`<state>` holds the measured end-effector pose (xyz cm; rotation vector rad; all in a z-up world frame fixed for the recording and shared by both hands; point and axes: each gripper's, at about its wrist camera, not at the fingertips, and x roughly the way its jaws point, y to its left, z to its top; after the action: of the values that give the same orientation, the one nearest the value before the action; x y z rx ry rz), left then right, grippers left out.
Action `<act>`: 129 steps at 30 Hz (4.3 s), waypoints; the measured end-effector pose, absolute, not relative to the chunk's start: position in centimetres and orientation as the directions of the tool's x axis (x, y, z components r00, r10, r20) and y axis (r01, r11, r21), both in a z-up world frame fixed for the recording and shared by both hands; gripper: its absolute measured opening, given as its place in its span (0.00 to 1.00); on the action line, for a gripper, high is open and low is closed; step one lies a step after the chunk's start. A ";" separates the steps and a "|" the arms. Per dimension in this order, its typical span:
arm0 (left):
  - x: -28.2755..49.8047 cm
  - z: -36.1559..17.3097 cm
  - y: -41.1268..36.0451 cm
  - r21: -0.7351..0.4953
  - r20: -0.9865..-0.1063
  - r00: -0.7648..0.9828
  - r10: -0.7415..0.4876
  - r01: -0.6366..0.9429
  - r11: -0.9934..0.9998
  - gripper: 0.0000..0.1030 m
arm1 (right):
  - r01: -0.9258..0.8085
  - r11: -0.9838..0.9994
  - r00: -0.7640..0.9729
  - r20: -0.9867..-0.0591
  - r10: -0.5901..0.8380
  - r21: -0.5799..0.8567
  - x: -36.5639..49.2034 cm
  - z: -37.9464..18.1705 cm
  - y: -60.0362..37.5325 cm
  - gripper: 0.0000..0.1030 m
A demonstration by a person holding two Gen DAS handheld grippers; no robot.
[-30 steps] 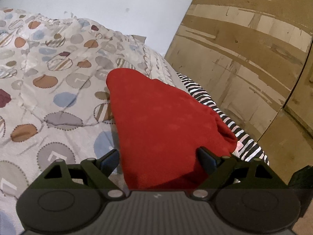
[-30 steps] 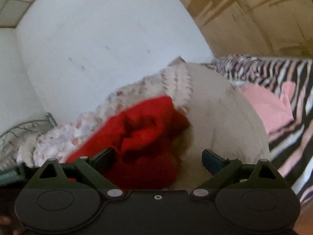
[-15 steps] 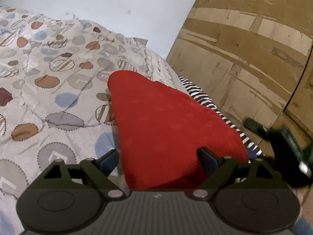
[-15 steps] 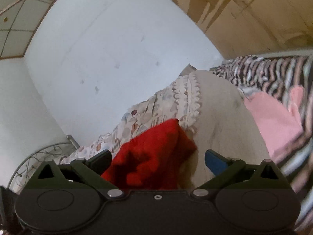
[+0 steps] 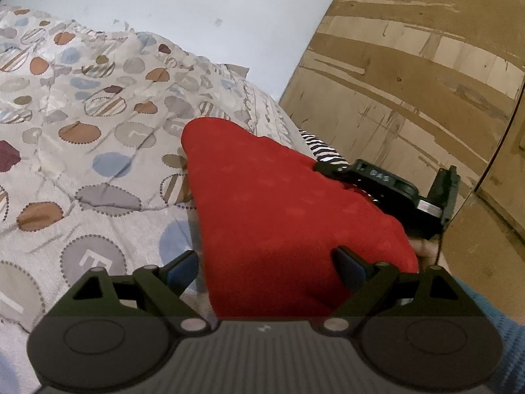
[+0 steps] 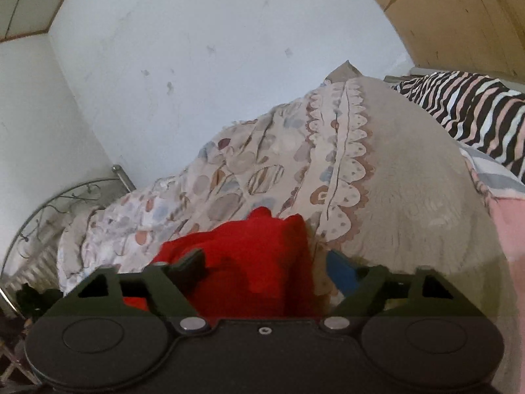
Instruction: Fold small clothes
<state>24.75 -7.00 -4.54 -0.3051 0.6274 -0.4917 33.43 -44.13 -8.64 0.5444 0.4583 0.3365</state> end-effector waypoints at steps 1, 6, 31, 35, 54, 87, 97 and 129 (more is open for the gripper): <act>24.7 -4.6 -7.0 -0.417 -0.483 0.701 -0.525 0.343 0.842 0.90 | -0.183 0.810 0.850 -0.324 0.415 0.557 33.5 -8.8 -44.0 0.60; 24.8 -4.7 -6.9 -0.423 -0.482 0.699 -0.528 0.342 0.839 0.90 | -0.222 0.844 0.861 -0.307 0.404 0.488 33.0 -8.4 -43.1 0.39; 26.5 -4.1 -6.3 -0.475 -0.504 0.658 -0.559 0.329 0.816 0.98 | -0.207 0.949 0.901 -0.331 0.279 0.237 32.6 -7.9 -41.2 0.52; 27.0 -4.3 -6.4 -0.495 -0.515 0.638 -0.572 0.324 0.806 1.00 | -0.210 0.780 0.815 -0.335 0.473 0.590 34.3 -9.2 -44.6 0.80; 30.5 -4.5 -7.2 -0.583 -0.525 0.566 -0.635 0.305 0.753 1.00 | -0.187 0.776 0.782 -0.387 0.488 0.602 35.1 -11.0 -44.4 0.68; 33.2 -3.9 -2.7 -0.718 -0.420 0.485 -0.767 0.340 0.608 0.67 | -0.286 0.758 0.811 -0.274 0.518 0.587 33.0 -1.9 -39.1 0.33; 34.7 0.5 5.0 -0.530 -0.535 0.619 -0.575 0.284 0.799 0.67 | -0.340 0.662 0.774 -0.201 0.600 0.668 38.9 -1.3 -30.3 0.33; 33.2 -4.6 6.7 -0.423 -0.587 0.710 -0.389 0.140 0.895 0.88 | -0.387 0.912 0.794 -0.454 0.404 0.134 29.5 -6.1 -22.2 0.82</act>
<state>33.24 6.75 -4.56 -0.3644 0.7256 -0.3007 29.49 -22.23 -6.06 0.0349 0.4953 0.4252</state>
